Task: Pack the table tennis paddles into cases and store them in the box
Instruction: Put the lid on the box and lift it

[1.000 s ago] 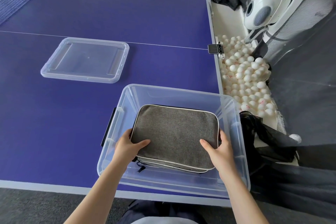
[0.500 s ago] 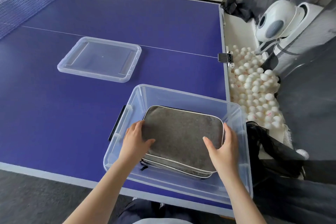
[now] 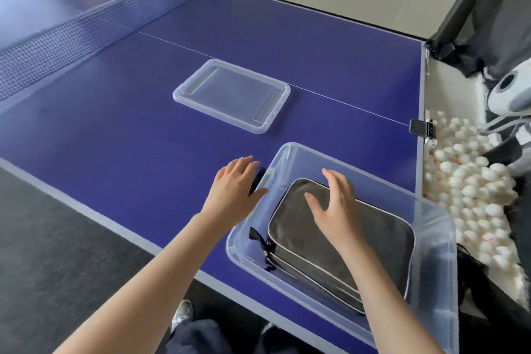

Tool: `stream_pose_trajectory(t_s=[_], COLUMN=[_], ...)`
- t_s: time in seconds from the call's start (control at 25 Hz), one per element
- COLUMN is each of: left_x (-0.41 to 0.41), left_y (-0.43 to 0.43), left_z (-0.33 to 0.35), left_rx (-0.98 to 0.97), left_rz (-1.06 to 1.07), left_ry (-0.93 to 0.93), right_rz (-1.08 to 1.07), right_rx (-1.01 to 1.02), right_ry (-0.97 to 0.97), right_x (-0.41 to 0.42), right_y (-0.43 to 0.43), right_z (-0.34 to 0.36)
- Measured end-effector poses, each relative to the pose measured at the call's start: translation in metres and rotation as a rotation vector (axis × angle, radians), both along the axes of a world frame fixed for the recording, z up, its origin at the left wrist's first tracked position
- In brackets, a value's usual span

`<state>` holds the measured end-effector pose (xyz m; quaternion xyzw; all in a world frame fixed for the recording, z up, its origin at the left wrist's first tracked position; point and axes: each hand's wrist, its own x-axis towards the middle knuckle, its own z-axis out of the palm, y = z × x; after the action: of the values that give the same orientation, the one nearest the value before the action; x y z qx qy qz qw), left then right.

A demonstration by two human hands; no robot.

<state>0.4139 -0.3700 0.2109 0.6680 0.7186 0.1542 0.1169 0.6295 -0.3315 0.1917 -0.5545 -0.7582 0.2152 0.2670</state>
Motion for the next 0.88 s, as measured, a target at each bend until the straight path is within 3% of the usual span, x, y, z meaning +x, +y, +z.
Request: stream_pose_trajectory(t_s=[0.32, 0.6, 0.88], left_x=[-0.184, -0.328, -0.367], left_y=[-0.02, -0.017, 0.039], left_z=[-0.017, -0.031, -0.048], left_rx=[-0.125, -0.227, -0.231], left_rz=[0.146, 0.121, 0.045], left_ry=[0.141, 0.254, 0.256], right_rz=[0.169, 0.022, -0.183], right_rx=[0.053, -0.065, -0.278], right_ry=[-0.333, -0.623, -0.577], right_x=[-0.145, -0.229, -0.245], right_y=[0.037, 0.052, 0.072], right_z=[0.008, -0.012, -0.027])
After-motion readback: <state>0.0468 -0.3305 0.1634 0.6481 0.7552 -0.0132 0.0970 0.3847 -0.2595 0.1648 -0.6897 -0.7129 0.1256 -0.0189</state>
